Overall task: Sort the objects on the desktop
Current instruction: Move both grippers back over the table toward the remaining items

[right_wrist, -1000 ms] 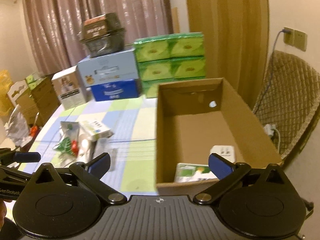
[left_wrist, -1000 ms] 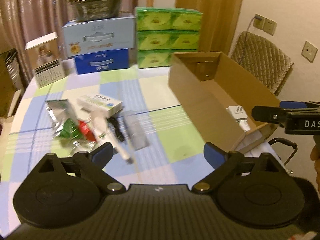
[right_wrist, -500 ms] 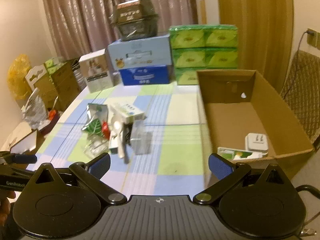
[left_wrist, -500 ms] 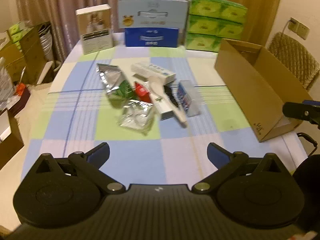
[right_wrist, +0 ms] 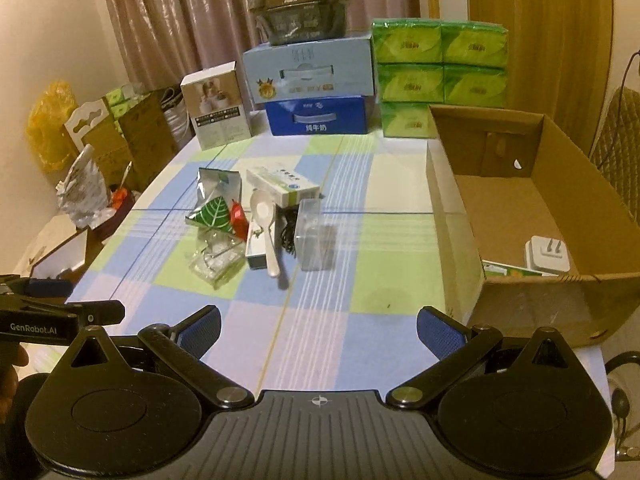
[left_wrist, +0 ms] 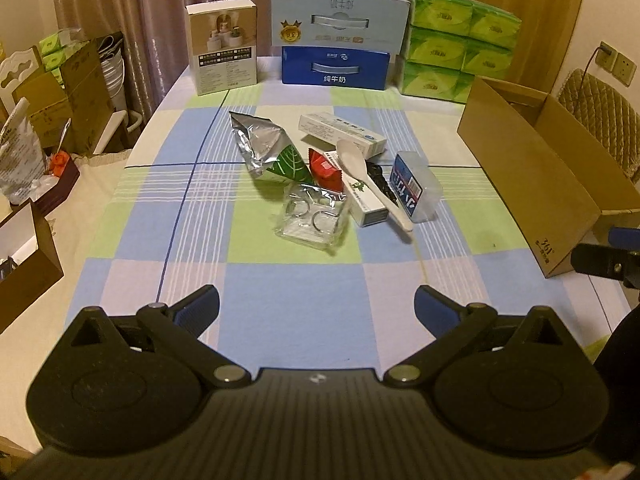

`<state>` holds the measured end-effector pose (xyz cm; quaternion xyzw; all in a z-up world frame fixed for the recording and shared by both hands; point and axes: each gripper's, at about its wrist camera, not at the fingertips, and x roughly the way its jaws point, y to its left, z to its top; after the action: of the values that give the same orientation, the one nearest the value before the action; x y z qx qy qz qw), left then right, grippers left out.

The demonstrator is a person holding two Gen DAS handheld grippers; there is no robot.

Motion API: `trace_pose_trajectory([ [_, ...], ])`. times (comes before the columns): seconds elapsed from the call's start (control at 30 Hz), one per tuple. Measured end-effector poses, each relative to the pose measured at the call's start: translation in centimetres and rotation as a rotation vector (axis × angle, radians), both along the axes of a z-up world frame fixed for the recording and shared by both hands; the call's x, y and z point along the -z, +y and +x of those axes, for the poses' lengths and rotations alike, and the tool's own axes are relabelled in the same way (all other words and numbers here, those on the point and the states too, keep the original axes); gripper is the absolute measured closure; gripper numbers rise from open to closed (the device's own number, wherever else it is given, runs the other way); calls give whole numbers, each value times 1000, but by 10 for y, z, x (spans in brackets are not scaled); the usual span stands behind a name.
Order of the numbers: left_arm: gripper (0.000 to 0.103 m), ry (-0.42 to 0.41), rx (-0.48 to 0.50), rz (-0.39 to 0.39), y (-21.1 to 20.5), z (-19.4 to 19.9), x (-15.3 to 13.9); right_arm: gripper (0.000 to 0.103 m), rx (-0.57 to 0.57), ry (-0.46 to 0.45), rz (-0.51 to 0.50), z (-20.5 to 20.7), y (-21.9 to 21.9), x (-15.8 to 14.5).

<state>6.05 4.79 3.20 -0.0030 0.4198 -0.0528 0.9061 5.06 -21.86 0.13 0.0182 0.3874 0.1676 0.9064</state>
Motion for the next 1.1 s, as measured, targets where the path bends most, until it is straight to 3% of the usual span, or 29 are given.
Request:
trace_pose_trajectory([
  [0.6,1,10,45,32,-2,20,15,2,-18,32,-8,14,12,15],
  [1.1,1,62,81,48,-2,60,43,2,-21,55,-13,56,29,37],
])
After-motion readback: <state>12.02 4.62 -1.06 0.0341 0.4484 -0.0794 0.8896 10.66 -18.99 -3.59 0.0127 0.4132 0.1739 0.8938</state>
